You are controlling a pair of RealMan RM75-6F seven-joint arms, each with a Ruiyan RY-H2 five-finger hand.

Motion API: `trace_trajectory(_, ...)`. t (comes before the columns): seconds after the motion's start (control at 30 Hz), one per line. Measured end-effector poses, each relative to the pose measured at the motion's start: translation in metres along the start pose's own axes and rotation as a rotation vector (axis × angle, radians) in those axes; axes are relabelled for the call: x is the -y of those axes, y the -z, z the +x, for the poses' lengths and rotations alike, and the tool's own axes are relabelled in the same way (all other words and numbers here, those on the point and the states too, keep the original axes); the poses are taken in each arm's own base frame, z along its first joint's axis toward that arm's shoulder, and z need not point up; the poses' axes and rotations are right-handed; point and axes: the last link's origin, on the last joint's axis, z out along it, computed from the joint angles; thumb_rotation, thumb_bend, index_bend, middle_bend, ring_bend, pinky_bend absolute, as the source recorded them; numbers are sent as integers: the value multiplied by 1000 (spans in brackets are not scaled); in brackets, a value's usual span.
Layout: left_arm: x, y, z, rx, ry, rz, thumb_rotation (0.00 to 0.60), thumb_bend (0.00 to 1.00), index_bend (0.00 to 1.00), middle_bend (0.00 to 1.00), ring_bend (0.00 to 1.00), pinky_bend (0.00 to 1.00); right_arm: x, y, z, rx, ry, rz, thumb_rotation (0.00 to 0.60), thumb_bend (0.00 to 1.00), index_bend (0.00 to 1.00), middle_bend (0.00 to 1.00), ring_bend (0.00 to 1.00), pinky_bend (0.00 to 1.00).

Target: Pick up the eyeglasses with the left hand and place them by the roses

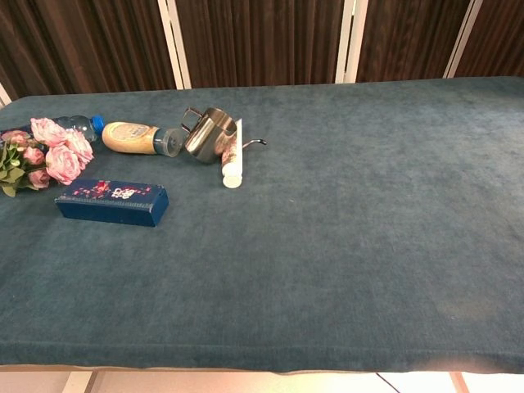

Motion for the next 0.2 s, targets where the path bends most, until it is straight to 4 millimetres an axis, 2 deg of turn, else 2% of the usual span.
trace_trajectory(0.2, 1, 19, 12, -54, -20, -69, 600, 369, 0, 0, 0, 0, 4, 1, -5, 12, 13, 13, 600, 151, 0, 0, 0, 0)
